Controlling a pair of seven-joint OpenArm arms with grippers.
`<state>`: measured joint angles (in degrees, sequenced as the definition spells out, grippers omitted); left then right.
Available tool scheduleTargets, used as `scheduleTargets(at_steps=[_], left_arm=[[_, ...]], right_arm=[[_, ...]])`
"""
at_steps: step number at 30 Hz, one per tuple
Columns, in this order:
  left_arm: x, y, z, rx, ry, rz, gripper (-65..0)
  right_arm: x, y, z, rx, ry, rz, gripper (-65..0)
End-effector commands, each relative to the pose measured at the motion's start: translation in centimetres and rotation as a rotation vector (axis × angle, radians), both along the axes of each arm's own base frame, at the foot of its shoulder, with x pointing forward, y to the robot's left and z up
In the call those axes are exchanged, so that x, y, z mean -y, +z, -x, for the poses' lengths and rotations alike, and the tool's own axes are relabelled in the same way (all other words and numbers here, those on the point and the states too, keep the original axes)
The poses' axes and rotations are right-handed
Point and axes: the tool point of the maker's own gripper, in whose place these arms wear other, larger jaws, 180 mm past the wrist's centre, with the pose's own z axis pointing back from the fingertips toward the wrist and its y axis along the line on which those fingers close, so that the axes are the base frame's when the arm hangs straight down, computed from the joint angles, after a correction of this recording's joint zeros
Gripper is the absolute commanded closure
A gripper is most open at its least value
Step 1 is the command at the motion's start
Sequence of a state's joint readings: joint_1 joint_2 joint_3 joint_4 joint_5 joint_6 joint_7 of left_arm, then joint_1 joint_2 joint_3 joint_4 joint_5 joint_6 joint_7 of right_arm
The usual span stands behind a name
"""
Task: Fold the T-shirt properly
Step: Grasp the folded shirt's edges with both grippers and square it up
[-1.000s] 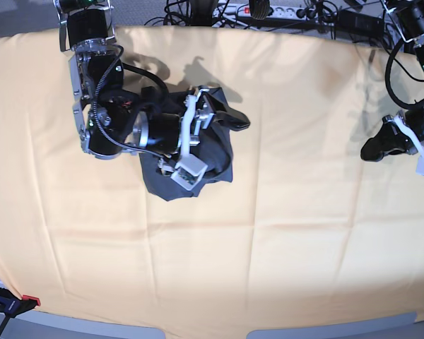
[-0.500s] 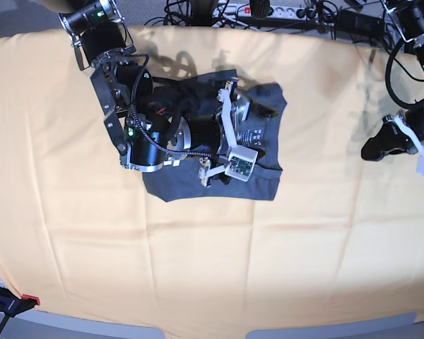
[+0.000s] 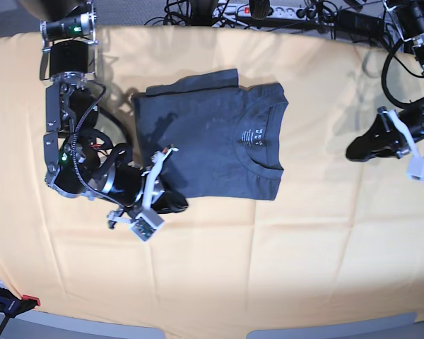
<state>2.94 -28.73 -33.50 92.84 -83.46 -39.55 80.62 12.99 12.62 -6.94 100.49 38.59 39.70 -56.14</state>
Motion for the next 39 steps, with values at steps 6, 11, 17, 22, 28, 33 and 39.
scheduleTargets(at_steps=[6, 11, 17, 22, 28, 33, 39], left_arm=[[8.4, 2.3, 2.7, 0.1, -0.321, -0.058, 0.0], [13.5, -0.8, 6.2, 0.097, -0.541, -0.262, 0.0], [15.3, -5.9, 7.4, 0.085, -0.616, -0.475, 0.0], [15.9, -7.7, 8.5, 0.088, -0.657, -0.538, 0.0], [16.0, -8.4, 9.6, 0.057, -0.665, -0.529, 0.0], [16.0, -8.7, 9.4, 0.049, -0.649, -0.508, 0.0], [16.0, -9.0, 8.4, 0.066, -0.608, -0.485, 0.0]], right_arm=[[2.1, -0.2, -3.5, -0.001, -0.041, 0.018, 0.0], [2.5, -2.0, -6.1, -0.088, -0.051, 0.046, 0.0], [1.6, -4.5, -7.1, -0.144, 0.009, 0.187, 0.0], [0.7, -6.1, -6.1, -0.161, 0.07, 0.278, 0.0], [1.6, -7.9, -4.8, -0.192, 0.106, 0.362, 0.0], [2.8, -8.2, -4.5, -0.223, 0.096, 0.376, 0.0], [3.8, -8.7, -3.2, -0.315, 0.106, 0.381, 0.0]])
